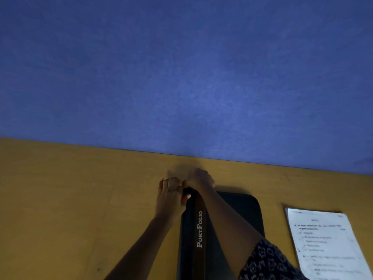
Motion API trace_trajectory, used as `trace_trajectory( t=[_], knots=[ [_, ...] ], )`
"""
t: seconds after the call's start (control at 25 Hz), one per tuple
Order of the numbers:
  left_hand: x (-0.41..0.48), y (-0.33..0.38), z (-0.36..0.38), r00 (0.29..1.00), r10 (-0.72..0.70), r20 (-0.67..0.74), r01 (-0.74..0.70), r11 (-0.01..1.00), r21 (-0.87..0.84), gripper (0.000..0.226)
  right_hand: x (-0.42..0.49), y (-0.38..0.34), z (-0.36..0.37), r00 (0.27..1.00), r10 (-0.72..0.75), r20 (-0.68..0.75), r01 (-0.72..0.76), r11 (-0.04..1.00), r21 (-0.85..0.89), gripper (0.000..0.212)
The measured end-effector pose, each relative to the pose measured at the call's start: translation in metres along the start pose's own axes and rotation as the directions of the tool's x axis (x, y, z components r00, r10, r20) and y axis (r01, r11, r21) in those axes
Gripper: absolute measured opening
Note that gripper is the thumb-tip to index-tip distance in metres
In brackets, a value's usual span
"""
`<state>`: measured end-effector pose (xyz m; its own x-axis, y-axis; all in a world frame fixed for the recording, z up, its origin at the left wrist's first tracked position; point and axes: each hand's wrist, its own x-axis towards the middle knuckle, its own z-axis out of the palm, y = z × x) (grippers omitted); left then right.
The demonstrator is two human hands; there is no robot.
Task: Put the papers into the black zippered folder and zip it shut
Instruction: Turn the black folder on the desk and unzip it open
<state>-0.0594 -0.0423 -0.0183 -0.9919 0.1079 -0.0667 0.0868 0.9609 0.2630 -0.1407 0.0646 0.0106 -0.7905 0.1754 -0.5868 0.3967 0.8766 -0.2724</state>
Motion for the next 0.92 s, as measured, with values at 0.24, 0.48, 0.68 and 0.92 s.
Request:
trace_trajectory(
  t=[0.24,0.48,0.68,0.92],
  knots=[
    [0.012,0.001,0.000,0.994,-0.098,0.056,0.103,0.992,-0.077,0.042,0.010,-0.002,-0.004,0.995,0.024,0.093,-0.024,1.000,0.005,0.043],
    [0.022,0.001,-0.004,0.987,-0.108,0.116,0.119,0.988,-0.097,0.040,0.011,0.020,-0.012,0.994,0.045,0.099,-0.060,0.987,0.150,0.045],
    [0.023,0.000,-0.008,0.981,-0.138,0.137,0.153,0.983,-0.105,0.043,0.012,0.032,-0.007,0.996,0.067,0.059,-0.079,0.967,0.243,0.045],
    [0.017,-0.001,-0.014,0.949,-0.270,0.162,0.303,0.923,-0.236,0.033,0.017,0.060,-0.022,0.990,0.141,-0.025,-0.134,0.971,0.199,0.057]
  ],
)
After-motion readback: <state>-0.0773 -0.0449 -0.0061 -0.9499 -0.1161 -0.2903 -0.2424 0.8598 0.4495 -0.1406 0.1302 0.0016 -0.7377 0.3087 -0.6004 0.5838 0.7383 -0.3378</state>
